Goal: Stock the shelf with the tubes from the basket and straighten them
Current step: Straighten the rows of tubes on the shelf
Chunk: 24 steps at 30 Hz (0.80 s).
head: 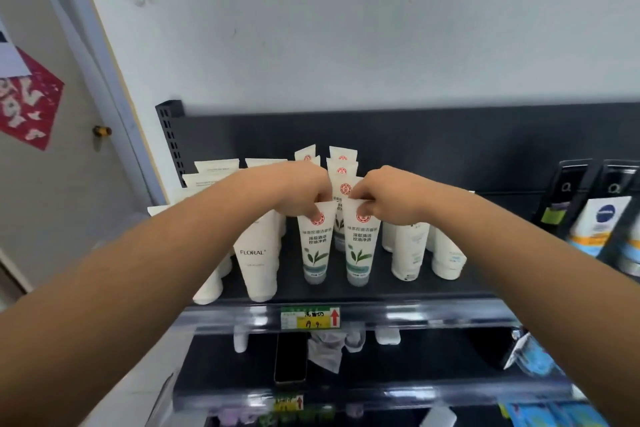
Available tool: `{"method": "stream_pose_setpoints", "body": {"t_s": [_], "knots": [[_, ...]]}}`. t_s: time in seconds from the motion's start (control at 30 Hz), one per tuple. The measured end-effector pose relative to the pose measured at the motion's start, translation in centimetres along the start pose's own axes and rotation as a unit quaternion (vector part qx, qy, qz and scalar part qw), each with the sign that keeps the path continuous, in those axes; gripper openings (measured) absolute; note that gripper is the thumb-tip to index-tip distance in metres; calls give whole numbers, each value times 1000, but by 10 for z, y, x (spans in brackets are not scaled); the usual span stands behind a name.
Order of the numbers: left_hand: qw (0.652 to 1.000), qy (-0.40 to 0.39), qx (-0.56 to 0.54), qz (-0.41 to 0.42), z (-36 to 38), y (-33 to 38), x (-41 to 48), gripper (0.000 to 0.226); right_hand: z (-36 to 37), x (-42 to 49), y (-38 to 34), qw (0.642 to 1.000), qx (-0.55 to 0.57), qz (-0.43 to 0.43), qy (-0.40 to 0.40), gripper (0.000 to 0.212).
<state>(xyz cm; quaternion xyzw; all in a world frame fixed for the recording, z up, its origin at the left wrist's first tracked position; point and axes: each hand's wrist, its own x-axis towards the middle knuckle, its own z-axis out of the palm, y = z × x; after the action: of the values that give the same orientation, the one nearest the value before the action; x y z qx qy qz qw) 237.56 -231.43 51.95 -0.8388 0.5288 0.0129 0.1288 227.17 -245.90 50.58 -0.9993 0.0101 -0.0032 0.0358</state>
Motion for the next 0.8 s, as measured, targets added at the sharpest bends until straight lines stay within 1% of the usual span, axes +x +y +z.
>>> {"method": "stream_pose_setpoints", "body": {"t_s": [0.03, 0.07, 0.13, 0.17, 0.23, 0.33, 0.37, 0.4, 0.47, 0.5, 0.57, 0.63, 0.73, 0.8], "knots": [[1000, 3, 5, 3, 0, 2, -2, 22, 1, -3, 2, 1000, 6, -6, -4, 42], [1000, 3, 6, 4, 0, 4, -3, 23, 1, -7, 2, 1000, 13, -15, -4, 39], [1000, -5, 6, 1, -2, 6, -6, 24, 2, -12, 3, 999, 25, -27, -5, 16], [1000, -11, 5, -1, -2, 7, -7, 25, 4, -12, 5, 999, 29, -31, -5, 11], [1000, -21, -1, -8, -3, 7, -8, 26, 5, -13, 8, 999, 34, -39, -3, 17], [999, -26, -13, -31, -3, 8, -13, 30, 5, -16, 7, 997, 48, -56, -1, 10], [999, -27, -20, -36, -2, 9, -15, 30, 6, -15, 8, 997, 52, -59, 1, 16], [998, -27, -29, -41, -2, 9, -15, 30, 7, -16, 8, 996, 58, -64, 5, 19], [998, -26, -38, -47, -1, 13, -17, 28, 10, -15, 8, 994, 80, -70, 11, 12], [998, -24, -35, -50, -1, 14, -17, 26, 11, -16, 6, 994, 85, -72, 14, 12], [998, -20, -31, -54, 0, 17, -16, 23, 14, -17, 5, 993, 90, -74, 23, 18], [998, -16, -37, -54, 2, 17, -15, 20, 15, -17, 5, 993, 85, -80, 33, 19], [997, -27, -59, -53, 1, 14, -17, 16, 14, -17, 6, 993, 80, -76, 27, 13], [996, -35, -67, -50, 0, 12, -16, 14, 11, -17, 7, 995, 62, -72, 23, 19]]}}
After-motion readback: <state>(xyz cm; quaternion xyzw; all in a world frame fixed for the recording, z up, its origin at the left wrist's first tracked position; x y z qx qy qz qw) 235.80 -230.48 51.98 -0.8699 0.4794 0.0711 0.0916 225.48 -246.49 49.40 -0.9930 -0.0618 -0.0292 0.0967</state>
